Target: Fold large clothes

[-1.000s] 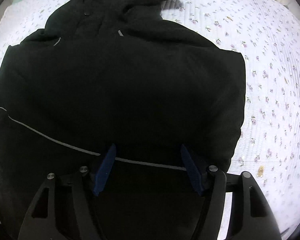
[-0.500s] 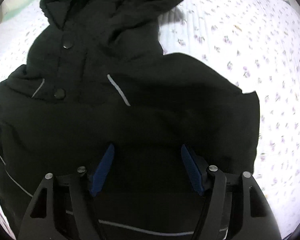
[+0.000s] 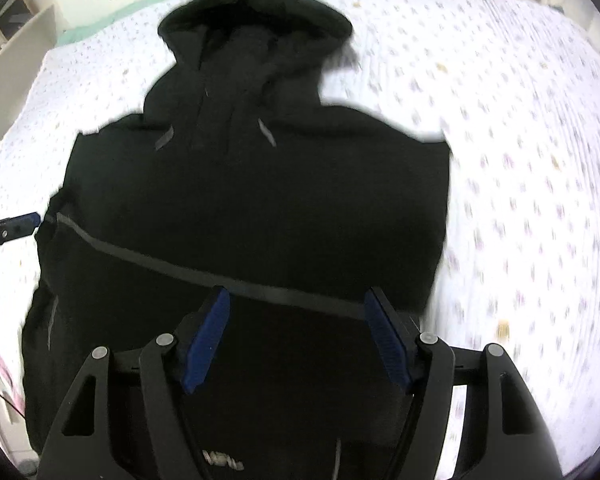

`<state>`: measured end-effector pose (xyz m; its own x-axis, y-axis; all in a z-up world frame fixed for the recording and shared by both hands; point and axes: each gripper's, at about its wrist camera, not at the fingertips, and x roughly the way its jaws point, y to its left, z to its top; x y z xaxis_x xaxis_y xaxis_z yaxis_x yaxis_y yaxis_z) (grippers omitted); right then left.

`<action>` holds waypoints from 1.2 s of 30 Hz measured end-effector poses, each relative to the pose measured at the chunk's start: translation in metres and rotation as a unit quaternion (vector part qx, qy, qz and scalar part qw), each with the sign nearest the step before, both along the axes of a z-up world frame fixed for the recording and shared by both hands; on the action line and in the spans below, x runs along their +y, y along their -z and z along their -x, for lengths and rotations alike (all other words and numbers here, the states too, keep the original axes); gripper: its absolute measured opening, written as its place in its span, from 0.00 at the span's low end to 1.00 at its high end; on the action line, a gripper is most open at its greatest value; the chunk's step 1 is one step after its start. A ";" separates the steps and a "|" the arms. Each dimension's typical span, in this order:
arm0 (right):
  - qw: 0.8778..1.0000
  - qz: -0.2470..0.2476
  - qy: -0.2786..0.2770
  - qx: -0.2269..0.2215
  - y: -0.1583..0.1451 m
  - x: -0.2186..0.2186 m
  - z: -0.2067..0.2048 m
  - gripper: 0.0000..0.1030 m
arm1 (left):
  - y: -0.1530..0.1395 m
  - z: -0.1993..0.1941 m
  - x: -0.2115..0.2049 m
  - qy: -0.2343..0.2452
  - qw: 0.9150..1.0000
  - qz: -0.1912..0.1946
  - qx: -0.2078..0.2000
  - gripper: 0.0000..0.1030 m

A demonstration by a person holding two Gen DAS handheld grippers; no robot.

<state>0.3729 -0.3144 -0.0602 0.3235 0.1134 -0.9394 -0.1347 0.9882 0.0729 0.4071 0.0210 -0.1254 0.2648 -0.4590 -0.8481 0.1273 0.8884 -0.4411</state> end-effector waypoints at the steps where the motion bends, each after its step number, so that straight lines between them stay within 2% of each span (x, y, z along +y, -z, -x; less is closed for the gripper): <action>1: 1.000 0.010 0.010 0.016 0.014 -0.005 0.002 0.67 | 0.011 0.001 0.000 -0.007 1.000 -0.009 0.014 0.49; 3: 0.999 0.015 0.020 0.034 0.033 -0.014 0.004 0.65 | 0.043 -0.004 0.001 -0.022 0.999 -0.015 0.046 0.47; 4: 0.998 0.023 0.023 0.045 0.040 -0.016 0.002 0.64 | 0.056 -0.004 0.002 -0.030 0.998 -0.021 0.056 0.38; 5: 0.998 0.028 0.026 0.054 0.041 -0.017 0.000 0.64 | 0.057 -0.007 0.002 -0.035 0.997 -0.023 0.058 0.33; 6: 0.998 0.029 0.024 0.059 0.038 -0.017 -0.002 0.64 | 0.053 -0.009 0.003 -0.036 0.997 -0.024 0.061 0.33; 9: 0.998 0.024 0.015 0.061 0.023 -0.020 -0.006 0.62 | 0.025 -0.009 -0.001 -0.018 0.998 -0.031 0.048 0.33; 10: 0.999 -0.003 0.003 0.037 -0.006 -0.025 -0.014 0.62 | 0.010 -0.006 -0.001 -0.004 0.999 -0.031 0.031 0.33; 12: 1.000 -0.020 0.001 0.001 -0.036 -0.033 -0.028 0.62 | -0.031 -0.007 -0.001 0.019 0.999 -0.036 -0.026 0.33; 14: 0.999 -0.016 0.013 -0.030 -0.058 -0.039 -0.051 0.62 | -0.060 -0.022 0.001 0.012 0.996 -0.053 -0.073 0.34; 15: 0.999 -0.012 0.020 -0.043 -0.065 -0.041 -0.065 0.62 | -0.074 -0.036 0.003 -0.001 0.994 -0.054 -0.096 0.35; 16: 0.998 -0.015 0.028 -0.060 -0.072 -0.044 -0.085 0.62 | -0.082 -0.045 0.008 -0.011 0.993 -0.047 -0.107 0.44; 17: 0.997 -0.017 0.036 -0.069 -0.076 -0.045 -0.103 0.62 | -0.087 -0.060 0.008 -0.020 0.993 -0.038 -0.113 0.58; 19: 0.996 -0.020 0.048 -0.078 -0.077 -0.045 -0.132 0.62 | -0.092 -0.103 0.000 -0.043 0.992 -0.019 -0.121 0.65; 23: 0.992 -0.071 0.062 -0.082 -0.075 -0.034 -0.204 0.62 | -0.082 -0.182 -0.023 -0.054 0.992 0.012 -0.113 0.65; 25: 0.991 -0.078 0.068 -0.079 -0.069 -0.031 -0.223 0.62 | -0.070 -0.218 -0.029 -0.058 0.993 0.016 -0.099 0.65; 28: 0.990 -0.096 0.084 -0.058 -0.042 -0.033 -0.261 0.62 | -0.048 -0.261 -0.046 -0.061 0.995 -0.002 -0.082 0.65; 32: 0.988 -0.117 0.100 -0.024 0.004 -0.030 -0.293 0.62 | -0.014 -0.288 -0.051 -0.061 0.996 -0.019 -0.058 0.65; 33: 0.988 -0.119 0.097 -0.019 0.009 -0.030 -0.300 0.51 | -0.004 -0.298 -0.056 -0.065 0.996 -0.032 -0.052 0.65; 34: 0.989 -0.113 0.094 -0.017 0.012 -0.028 -0.306 0.19 | 0.002 -0.303 -0.057 -0.067 0.996 -0.040 -0.049 0.54; 35: 0.990 -0.090 0.100 -0.033 0.009 -0.030 -0.307 0.12 | 0.007 -0.310 -0.057 -0.073 0.995 -0.046 -0.047 0.13; 36: 0.989 -0.096 0.103 -0.049 0.003 -0.034 -0.305 0.10 | 0.011 -0.314 -0.052 -0.081 0.995 -0.034 -0.039 0.08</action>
<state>0.6781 -0.3485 -0.0631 0.4475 0.2080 -0.8698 0.0522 0.9648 0.2576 0.7210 -0.0314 -0.1368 0.3961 -0.3474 -0.8499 0.0119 0.9275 -0.3735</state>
